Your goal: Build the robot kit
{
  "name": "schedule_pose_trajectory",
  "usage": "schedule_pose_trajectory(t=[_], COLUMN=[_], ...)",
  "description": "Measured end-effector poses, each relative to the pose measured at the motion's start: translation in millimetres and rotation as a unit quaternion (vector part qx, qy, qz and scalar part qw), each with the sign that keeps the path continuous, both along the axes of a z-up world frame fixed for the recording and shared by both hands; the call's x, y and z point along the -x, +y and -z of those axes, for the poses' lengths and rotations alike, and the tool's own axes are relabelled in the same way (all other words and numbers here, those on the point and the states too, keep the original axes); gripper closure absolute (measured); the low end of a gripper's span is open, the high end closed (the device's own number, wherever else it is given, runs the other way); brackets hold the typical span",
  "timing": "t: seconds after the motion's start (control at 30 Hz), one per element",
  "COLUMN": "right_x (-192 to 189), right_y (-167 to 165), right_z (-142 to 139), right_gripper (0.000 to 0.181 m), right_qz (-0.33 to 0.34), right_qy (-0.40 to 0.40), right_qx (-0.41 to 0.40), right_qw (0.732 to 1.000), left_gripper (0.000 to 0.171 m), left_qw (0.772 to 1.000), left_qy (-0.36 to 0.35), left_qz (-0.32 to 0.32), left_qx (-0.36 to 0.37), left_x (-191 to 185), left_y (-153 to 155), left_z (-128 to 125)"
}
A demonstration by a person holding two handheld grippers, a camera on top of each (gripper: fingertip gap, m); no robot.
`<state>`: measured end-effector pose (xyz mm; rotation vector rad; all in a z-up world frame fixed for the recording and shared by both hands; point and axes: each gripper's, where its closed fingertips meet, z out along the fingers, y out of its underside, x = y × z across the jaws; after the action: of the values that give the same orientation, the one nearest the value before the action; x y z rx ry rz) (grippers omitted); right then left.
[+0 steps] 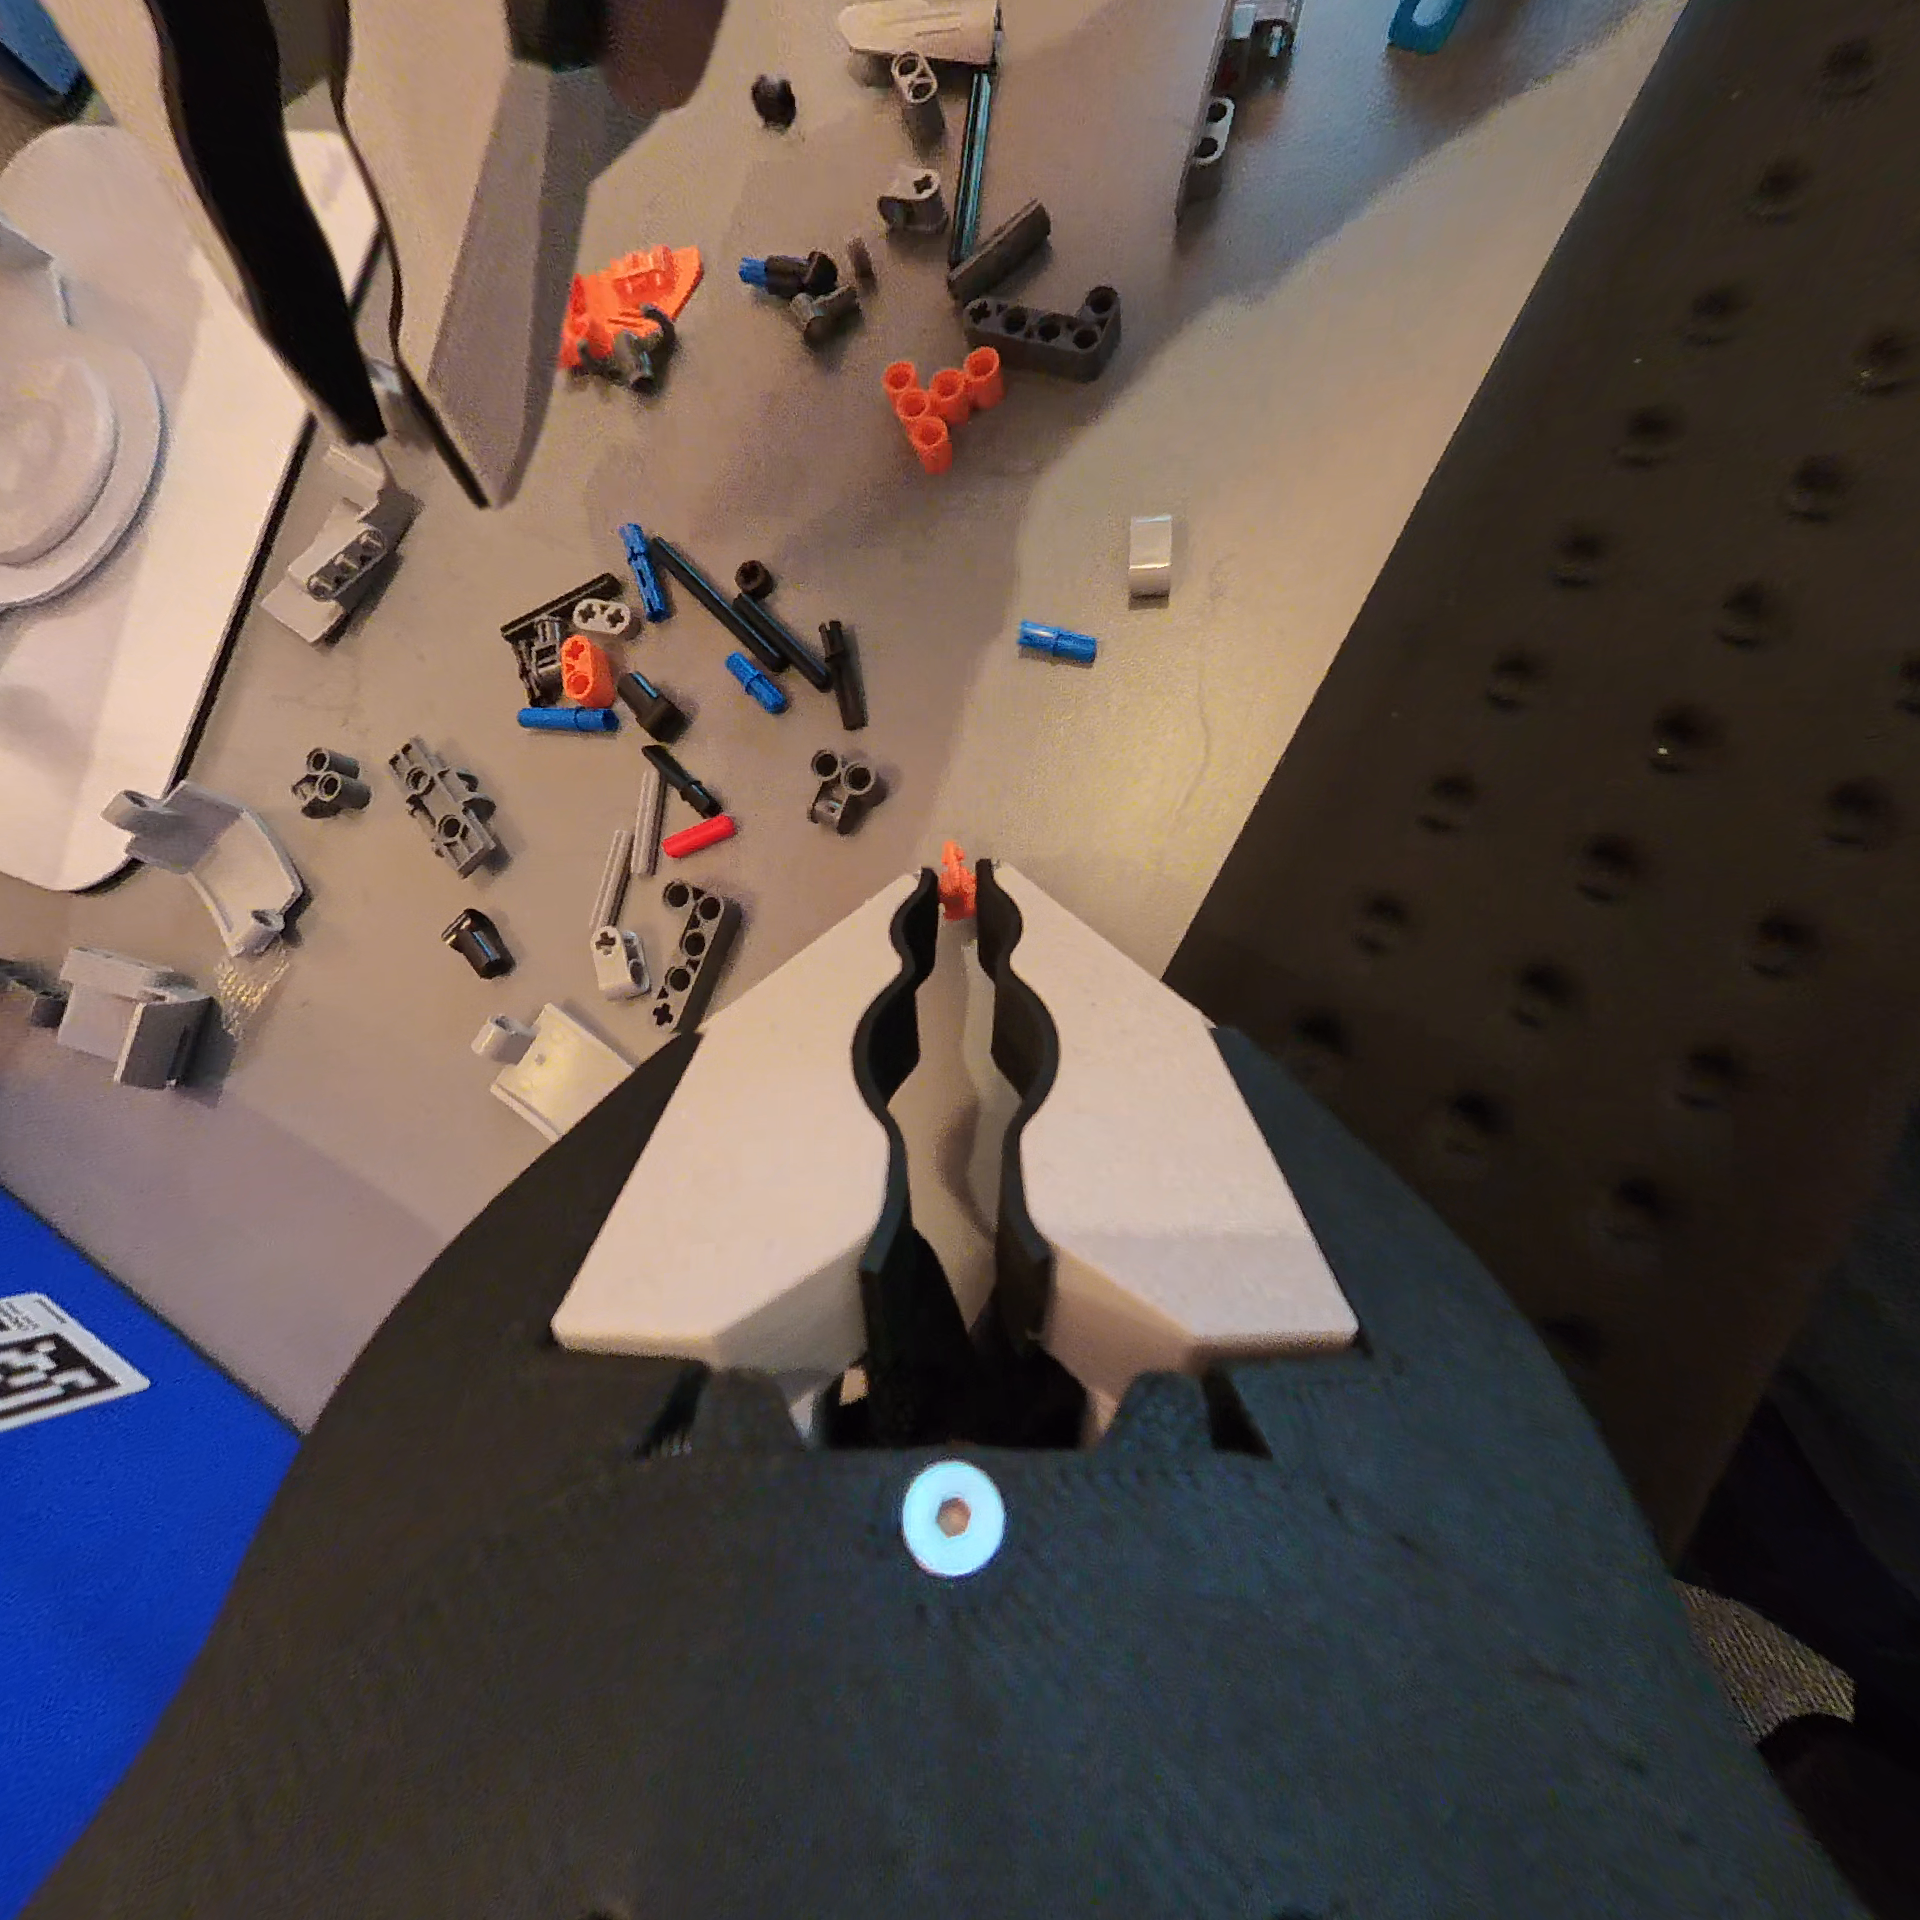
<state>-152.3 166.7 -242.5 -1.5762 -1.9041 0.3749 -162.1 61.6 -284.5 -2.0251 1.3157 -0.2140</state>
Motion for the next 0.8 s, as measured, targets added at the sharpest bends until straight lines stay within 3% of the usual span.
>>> schedule_pose_trajectory(t=[0.23, 0.37, 0.63, 0.8], right_x=[-7.0, -5.0, 1.2, 1.2], right_y=[0.7, -3.0, -2.3, -4.3], right_z=[17.8, 36.9, 50.5, 51.7], right_gripper=[0.166, 0.165, 0.162, 0.169], right_qz=[-0.021, -0.03, -0.046, -0.058], right_qy=[-0.059, -0.087, -0.089, -0.092], right_qx=[0.076, 0.075, 0.09, 0.112], right_qw=[0.995, 0.993, 0.991, 0.988], left_gripper=[0.167, 0.167, 0.166, 0.166], left_qw=[1.0, 1.0, 1.0, 1.0], left_qy=[-0.007, -0.007, -0.004, -0.006], left_qz=[0.004, 0.007, 0.012, 0.014], left_qx=[-0.008, -0.011, -0.011, -0.008], left_x=[0.6, 0.3, -0.6, -1.0], left_y=[0.5, 0.7, 1.5, 1.8], left_z=[-0.3, 0.1, 1.4, 1.9])
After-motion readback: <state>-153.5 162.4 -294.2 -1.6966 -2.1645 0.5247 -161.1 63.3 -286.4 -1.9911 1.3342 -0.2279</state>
